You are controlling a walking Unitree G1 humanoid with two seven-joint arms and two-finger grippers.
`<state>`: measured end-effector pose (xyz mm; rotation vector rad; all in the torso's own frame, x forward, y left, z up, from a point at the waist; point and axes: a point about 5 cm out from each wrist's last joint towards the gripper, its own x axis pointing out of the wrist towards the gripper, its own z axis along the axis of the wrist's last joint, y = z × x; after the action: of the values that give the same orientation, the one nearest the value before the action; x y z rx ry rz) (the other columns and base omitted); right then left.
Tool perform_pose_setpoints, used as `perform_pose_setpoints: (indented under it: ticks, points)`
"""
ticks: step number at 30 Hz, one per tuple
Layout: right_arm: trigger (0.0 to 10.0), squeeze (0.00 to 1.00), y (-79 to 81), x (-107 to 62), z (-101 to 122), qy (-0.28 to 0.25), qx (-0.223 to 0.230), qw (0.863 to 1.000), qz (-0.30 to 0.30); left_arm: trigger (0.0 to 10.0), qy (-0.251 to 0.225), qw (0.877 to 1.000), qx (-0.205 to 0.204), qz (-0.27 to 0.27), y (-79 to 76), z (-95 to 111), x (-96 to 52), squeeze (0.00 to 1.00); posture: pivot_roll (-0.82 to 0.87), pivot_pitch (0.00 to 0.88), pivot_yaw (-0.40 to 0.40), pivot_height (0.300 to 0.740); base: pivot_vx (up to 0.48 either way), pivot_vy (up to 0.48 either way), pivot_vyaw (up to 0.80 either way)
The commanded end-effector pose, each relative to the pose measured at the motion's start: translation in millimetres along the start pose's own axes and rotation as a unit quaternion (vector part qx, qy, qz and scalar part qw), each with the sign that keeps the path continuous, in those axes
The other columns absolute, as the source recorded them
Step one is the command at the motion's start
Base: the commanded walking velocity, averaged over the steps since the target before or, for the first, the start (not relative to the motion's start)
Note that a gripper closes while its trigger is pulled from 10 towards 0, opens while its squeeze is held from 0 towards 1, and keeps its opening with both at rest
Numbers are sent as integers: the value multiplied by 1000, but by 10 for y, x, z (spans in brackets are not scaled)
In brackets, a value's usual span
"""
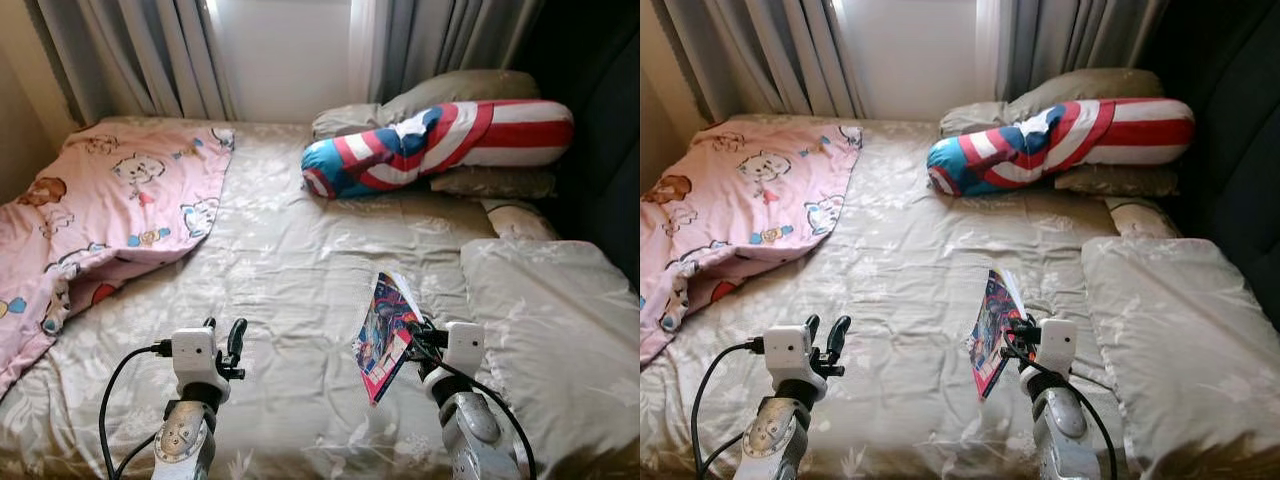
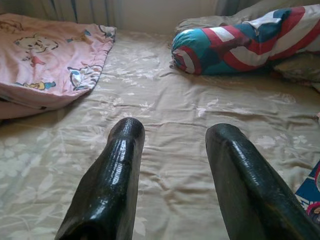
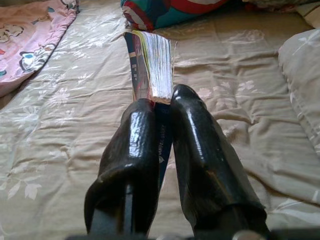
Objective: Clean up the room
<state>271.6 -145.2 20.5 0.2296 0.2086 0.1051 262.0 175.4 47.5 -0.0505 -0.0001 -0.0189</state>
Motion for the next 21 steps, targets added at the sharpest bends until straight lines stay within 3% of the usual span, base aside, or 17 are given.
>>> perform_pose_setpoints:
  ticks: [1,21]
  points:
    - [10000,0,-7,14,117,-32,-1,999,0,10000,2,1000,-8,1,-8,-27,-2,0,16,29,-57,661,0,0,0]
    - [10000,0,27,35,126,-39,27,999,7,10000,4,1000,-6,-14,-46,-39,28,0,23,29,-57,661,0,0,0]
